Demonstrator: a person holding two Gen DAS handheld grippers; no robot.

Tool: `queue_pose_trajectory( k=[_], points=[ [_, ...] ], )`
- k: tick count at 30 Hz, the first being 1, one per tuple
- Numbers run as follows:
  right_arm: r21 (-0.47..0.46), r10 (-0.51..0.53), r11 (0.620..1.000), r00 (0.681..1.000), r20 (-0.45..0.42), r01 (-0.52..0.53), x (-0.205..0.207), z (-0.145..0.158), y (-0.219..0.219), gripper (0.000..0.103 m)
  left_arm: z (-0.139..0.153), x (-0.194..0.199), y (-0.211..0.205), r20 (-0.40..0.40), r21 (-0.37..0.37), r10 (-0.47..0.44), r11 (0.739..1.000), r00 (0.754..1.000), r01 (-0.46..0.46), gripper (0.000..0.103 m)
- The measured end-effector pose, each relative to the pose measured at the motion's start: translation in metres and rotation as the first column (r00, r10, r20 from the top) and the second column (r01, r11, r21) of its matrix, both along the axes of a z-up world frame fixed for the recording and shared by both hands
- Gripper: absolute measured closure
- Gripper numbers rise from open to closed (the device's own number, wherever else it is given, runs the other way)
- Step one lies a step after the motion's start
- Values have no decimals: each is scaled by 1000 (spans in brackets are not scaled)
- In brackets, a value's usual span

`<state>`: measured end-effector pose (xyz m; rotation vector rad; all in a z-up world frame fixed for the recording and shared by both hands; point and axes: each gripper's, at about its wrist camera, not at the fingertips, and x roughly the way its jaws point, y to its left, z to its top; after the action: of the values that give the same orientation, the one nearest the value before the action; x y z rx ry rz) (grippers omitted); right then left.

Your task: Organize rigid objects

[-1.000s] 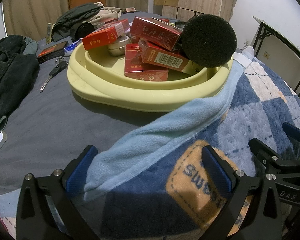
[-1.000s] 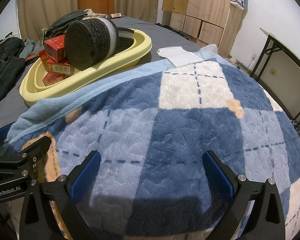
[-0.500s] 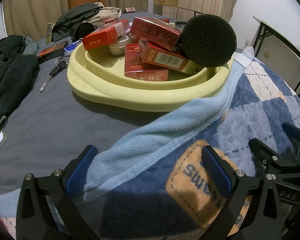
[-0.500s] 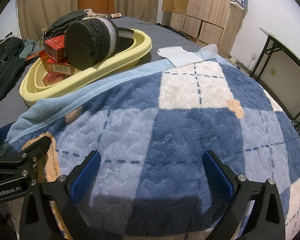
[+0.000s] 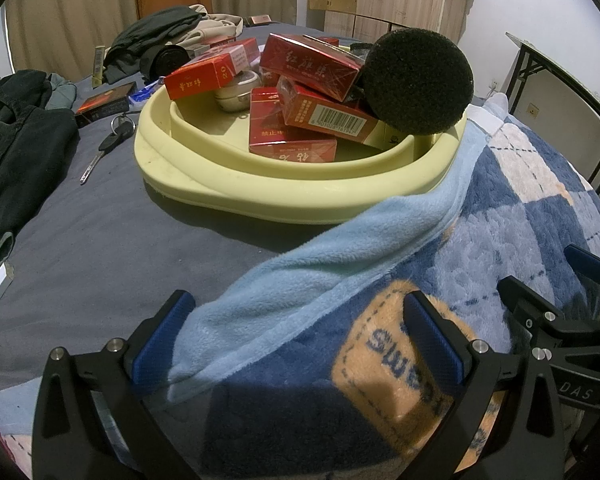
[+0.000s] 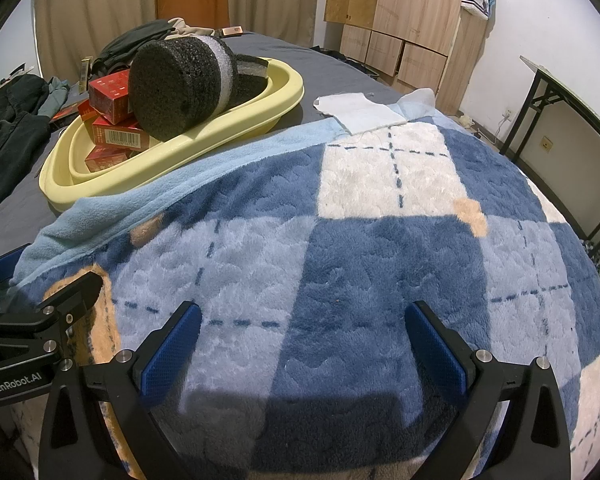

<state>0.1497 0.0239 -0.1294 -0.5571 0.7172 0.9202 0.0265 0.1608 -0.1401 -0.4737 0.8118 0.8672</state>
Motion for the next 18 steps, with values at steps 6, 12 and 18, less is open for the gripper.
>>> queue_pose_trajectory(
  k=[6,12,18],
  points=[
    [0,0,1000,1000,0,0,0,0,0,0,0,0,0,0,0,0,1000,1000,0,0],
    [0,0,1000,1000,0,0,0,0,0,0,0,0,0,0,0,0,1000,1000,0,0],
    [0,0,1000,1000,0,0,0,0,0,0,0,0,0,0,0,0,1000,1000,0,0]
  ],
)
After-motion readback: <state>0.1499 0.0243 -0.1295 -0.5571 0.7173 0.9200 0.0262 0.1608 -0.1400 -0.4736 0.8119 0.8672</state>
